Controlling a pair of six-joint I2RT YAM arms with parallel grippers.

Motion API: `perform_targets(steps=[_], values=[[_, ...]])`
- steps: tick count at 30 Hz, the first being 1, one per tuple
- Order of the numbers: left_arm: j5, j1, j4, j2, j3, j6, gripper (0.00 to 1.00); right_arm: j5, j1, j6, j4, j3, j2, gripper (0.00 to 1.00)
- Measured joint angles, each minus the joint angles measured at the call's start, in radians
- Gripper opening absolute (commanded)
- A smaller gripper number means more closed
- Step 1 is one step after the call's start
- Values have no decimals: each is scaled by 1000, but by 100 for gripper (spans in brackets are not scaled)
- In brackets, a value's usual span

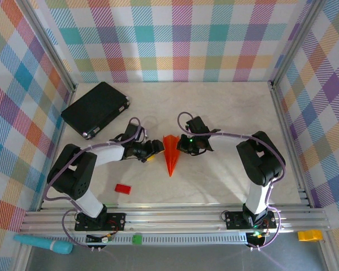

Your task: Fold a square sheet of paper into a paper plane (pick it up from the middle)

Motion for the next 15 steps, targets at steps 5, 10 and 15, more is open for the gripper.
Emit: perform_targets(steps=[5,10,15], values=[[1,-18,-1,41,49,15,48,1,0,0,2,0,0,3],[-14,-19,-4,85,91,27,37,1,0,0,2,0,0,3],[-30,-19,-15,117,109,32,24,1,0,0,2,0,0,3]])
